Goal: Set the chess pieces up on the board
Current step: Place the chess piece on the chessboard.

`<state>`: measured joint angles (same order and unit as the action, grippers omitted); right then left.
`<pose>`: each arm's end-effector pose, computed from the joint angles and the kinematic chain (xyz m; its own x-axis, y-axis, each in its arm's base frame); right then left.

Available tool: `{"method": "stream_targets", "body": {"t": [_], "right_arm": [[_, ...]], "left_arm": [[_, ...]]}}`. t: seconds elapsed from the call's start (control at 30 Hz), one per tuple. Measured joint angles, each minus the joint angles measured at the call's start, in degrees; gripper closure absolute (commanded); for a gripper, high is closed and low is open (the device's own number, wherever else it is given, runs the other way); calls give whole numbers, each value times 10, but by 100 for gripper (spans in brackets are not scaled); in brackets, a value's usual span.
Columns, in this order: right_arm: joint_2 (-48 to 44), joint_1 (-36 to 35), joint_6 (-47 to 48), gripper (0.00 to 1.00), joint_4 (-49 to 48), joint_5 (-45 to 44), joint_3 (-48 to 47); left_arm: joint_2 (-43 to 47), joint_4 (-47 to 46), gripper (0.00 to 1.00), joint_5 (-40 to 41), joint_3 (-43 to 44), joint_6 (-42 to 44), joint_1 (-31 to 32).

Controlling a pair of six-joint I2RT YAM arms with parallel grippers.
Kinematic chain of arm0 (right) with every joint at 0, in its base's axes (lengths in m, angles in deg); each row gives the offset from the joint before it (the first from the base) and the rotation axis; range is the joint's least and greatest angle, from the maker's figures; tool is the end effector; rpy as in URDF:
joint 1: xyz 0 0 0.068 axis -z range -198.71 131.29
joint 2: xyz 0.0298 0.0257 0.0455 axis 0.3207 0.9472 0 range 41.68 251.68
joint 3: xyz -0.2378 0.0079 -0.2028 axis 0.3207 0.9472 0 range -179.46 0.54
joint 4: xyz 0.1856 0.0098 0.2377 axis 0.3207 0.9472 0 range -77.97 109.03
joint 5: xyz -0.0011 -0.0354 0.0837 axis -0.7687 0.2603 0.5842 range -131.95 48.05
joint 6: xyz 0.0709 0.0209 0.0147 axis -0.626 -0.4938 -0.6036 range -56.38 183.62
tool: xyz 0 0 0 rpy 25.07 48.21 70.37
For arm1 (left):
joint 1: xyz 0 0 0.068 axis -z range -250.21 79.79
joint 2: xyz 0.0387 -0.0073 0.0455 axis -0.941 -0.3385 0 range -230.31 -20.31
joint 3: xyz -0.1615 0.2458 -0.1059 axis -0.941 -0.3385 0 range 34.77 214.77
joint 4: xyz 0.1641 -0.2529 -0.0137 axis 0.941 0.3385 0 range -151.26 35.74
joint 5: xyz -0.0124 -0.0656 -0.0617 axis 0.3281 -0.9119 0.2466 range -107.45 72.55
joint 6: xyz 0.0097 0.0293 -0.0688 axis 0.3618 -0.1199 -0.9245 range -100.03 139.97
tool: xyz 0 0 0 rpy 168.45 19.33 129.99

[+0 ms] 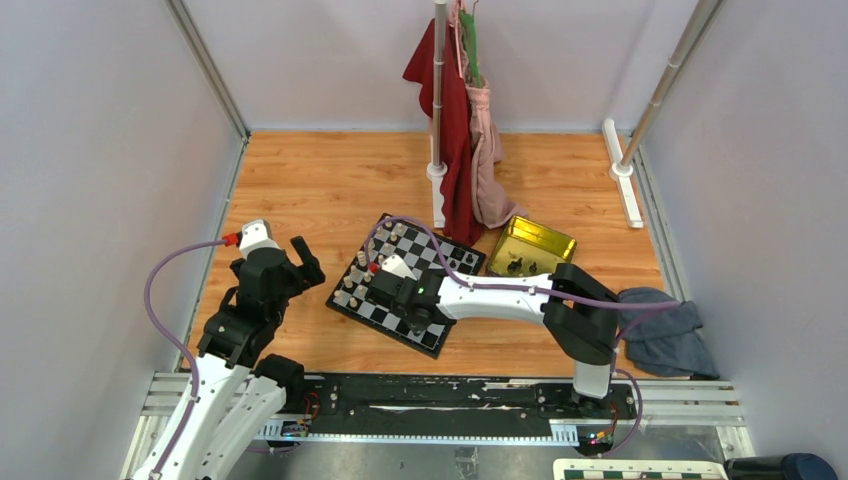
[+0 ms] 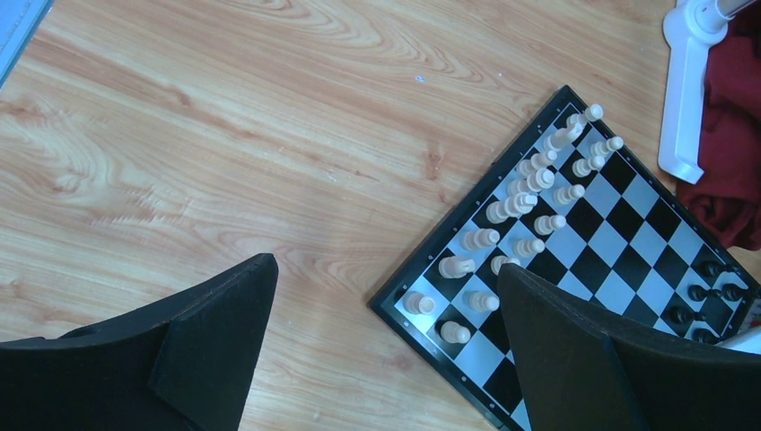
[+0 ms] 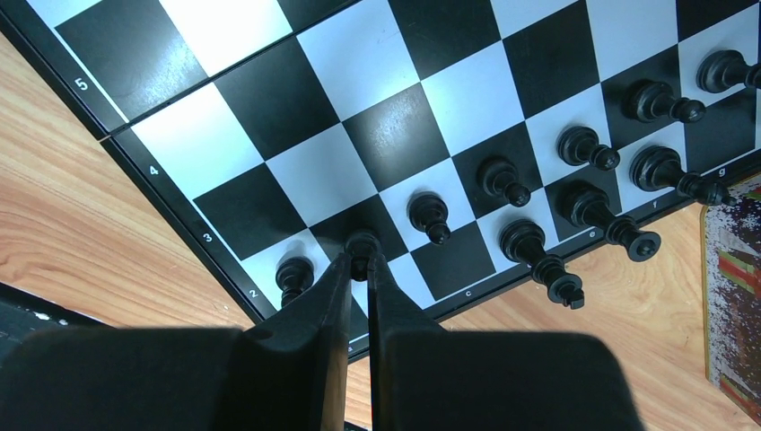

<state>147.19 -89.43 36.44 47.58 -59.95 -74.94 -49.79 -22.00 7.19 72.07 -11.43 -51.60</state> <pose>0.1624 0.4053 0.1930 -0.6582 -0.5661 -0.4964 -0.6238 0.7792 -0.0615 0.1447 -0.0207 0.2934 -0.3975 -0.3659 -0.8415 -0.2977 0.9189 -0.2589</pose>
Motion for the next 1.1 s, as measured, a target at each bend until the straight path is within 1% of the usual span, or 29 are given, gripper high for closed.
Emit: {"method": "stream_targets", "body": {"t": [0.17,0.3,0.57,0.67,0.93,1.1], "right_arm": [[0,2,0,95,0,0,0],[0,3,2,83,0,3,0],[1,4,10,70,0,11,0],[1,4,14,68,0,11,0],[1,4,25,68,4,10,-21],[-8,4,35,67,28,-2,-52]], "left_arm": [[0,-1,0,0,0,2,0],[0,-1,0,0,0,2,0],[0,-1,0,0,0,2,0],[0,-1,0,1,0,2,0],[0,0,0,5,0,1,0],[4,0,0,10,0,1,0]]}}
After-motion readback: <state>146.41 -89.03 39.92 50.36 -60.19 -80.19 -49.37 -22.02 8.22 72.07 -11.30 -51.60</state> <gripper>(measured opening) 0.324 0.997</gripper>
